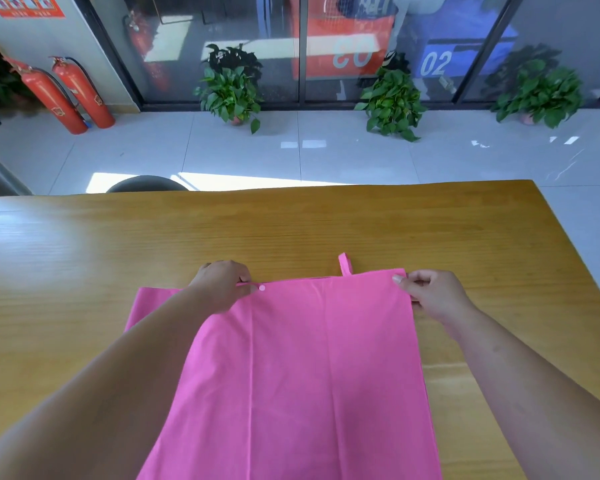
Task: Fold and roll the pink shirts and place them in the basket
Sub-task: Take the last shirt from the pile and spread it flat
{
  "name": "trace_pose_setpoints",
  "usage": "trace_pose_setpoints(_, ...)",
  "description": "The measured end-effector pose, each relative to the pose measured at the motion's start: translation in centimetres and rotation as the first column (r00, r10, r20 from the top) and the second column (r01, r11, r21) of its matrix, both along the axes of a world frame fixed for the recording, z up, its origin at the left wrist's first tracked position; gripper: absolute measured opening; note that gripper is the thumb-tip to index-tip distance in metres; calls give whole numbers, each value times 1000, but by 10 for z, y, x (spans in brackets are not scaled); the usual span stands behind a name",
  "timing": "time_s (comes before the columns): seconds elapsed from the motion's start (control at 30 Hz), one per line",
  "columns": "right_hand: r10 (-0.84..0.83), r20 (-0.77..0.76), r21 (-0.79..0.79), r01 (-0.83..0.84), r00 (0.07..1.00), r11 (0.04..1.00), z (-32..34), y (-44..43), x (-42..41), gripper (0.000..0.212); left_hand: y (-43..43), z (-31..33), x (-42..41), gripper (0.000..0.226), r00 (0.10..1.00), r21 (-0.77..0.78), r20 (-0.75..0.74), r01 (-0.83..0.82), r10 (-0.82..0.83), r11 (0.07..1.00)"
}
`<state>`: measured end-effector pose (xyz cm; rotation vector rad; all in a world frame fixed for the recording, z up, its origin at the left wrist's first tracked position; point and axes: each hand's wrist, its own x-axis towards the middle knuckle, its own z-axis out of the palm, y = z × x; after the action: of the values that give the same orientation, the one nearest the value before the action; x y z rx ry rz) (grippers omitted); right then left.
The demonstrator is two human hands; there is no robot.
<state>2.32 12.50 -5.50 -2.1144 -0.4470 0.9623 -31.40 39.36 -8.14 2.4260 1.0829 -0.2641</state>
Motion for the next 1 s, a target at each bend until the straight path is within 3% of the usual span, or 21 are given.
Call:
trace_pose_setpoints(0.23, 264, -227, 250, -206, 937, 946, 82, 1, -32, 20, -1, 16, -14, 25, 991, -63, 121, -49, 56, 997)
trace_pose_setpoints(0.27, 228, -179, 220, -187, 957, 957, 78, -1, -28, 19, -2, 18, -16, 23, 990, -62, 129, -43, 51, 997)
trace_pose_setpoints(0.33, 174, 99, 30, -178, 980, 984, 70, -4, -20, 15, -5, 21, -20, 15, 993, -45, 119, -23, 28, 999)
trace_pose_setpoints(0.37, 190, 158, -41, -186, 969, 982, 67, -6, -21, 13, -7, 22, -21, 12, 994, -34, 106, -16, 20, 999)
trace_pose_setpoints(0.4, 212, 116, -29, -210, 970, 977, 69, -6, -25, 11, -9, 23, -22, 9, 995, -18, 99, -15, 17, 1000)
trace_pose_setpoints(0.5, 326, -264, 288, -248, 908, 925, 88, -11, -41, 10, -10, 24, -25, 10, 989, 63, 142, -45, 35, 997)
trace_pose_setpoints(0.53, 322, -288, 327, -223, 902, 918, 87, -11, -38, 11, -10, 23, -28, 10, 989, 75, 145, -51, 40, 996)
trace_pose_setpoints(0.57, 272, -244, 311, -191, 931, 931, 83, -9, -35, 11, -8, 22, -30, 10, 990, 78, 138, -53, 42, 996)
trace_pose_setpoints(0.63, 155, 33, 151, -158, 987, 976, 69, -7, -24, 13, -8, 23, -31, 11, 992, 74, 123, -40, 31, 996)
trace_pose_setpoints(0.67, 151, 46, 113, -156, 987, 981, 63, -6, -19, 15, -9, 25, -29, 12, 991, 78, 131, -34, 23, 996)
trace_pose_setpoints(0.73, 199, -143, 197, -169, 970, 966, 65, -1, -16, 20, -10, 26, -26, 13, 990, 133, 137, -39, 21, 990)
trace_pose_setpoints(0.8, 193, -201, 252, -140, 960, 958, 64, 3, -14, 19, -10, 24, -23, 17, 999, 255, 38, -29, 20, 966)
trace_pose_setpoints(1.0, -23, 153, 45, 16, 988, 999, -3, 17, 3, 6, -22, -6, 2, 24, 984, 405, -134, -50, 113, 913)
